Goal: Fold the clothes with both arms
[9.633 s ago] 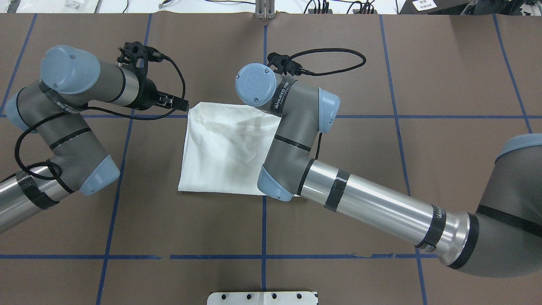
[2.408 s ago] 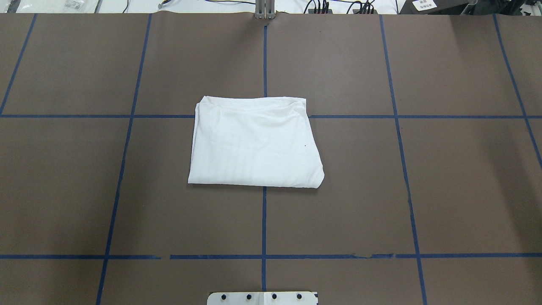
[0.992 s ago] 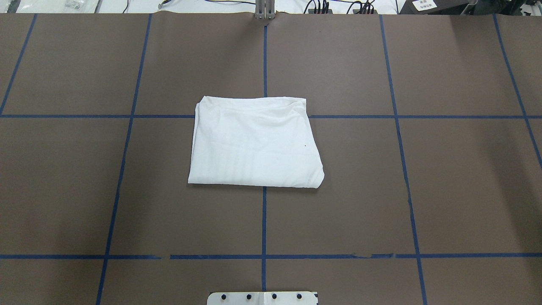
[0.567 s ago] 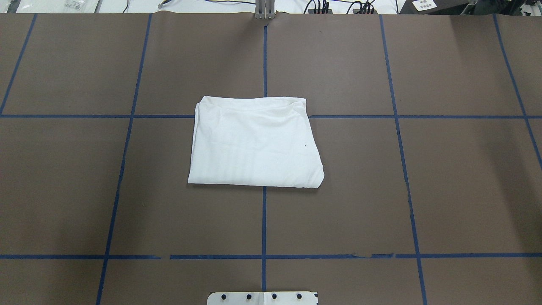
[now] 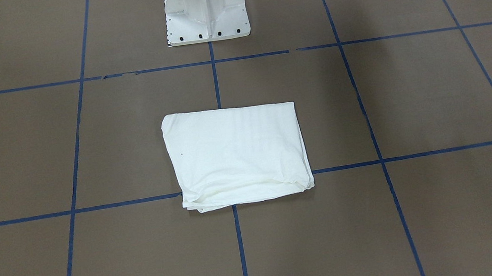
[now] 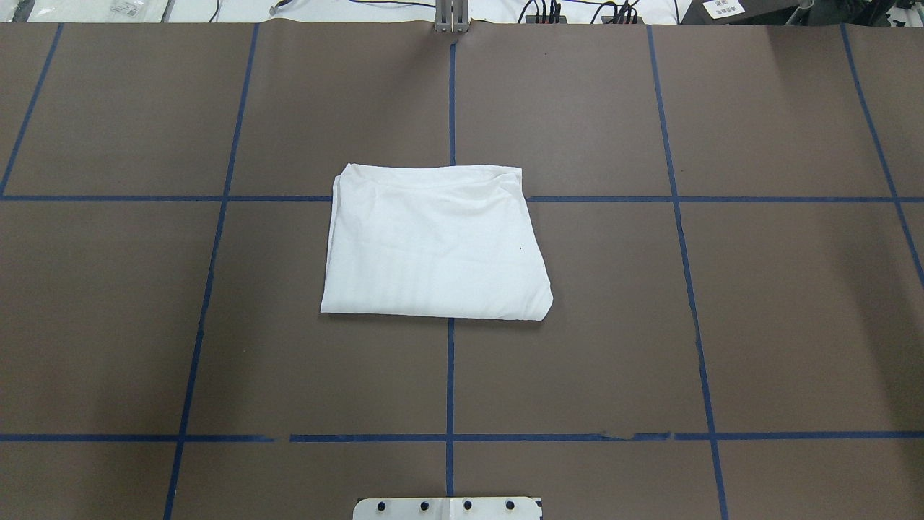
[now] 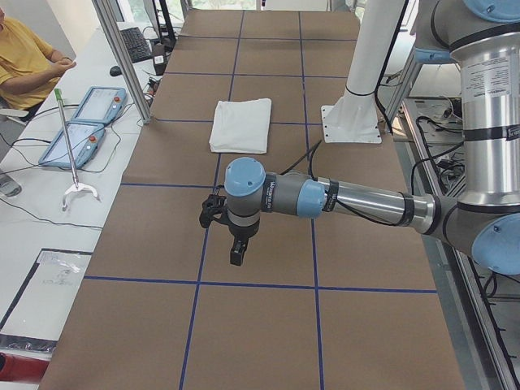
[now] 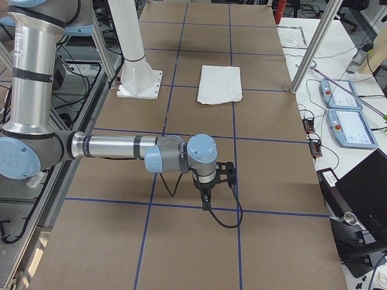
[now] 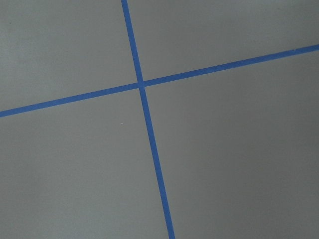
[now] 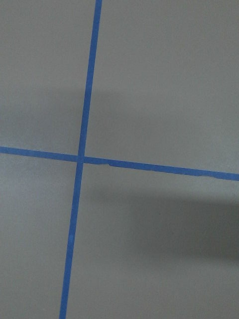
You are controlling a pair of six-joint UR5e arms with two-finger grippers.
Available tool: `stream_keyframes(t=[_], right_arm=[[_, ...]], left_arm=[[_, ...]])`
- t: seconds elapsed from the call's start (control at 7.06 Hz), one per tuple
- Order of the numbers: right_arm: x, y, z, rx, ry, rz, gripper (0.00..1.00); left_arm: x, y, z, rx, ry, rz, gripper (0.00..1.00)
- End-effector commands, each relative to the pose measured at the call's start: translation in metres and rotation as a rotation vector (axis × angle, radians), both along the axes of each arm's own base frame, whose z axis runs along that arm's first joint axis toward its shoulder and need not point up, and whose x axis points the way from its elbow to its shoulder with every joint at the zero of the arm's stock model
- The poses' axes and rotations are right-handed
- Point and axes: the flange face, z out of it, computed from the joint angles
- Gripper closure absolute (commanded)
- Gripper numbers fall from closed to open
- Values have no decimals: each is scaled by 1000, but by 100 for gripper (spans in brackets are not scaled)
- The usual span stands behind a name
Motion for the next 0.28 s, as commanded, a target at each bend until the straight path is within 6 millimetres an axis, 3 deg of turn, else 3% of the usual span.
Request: stream_keyframes(t=[0.0,0.14], right_arm=[[0,10,12,-28,-1,0,0],[1,11,13,-31,-1,2,0]], left_arm=[[0,1,-3,5,-4,-1,0],[0,1,-3,5,-6,-1,0]])
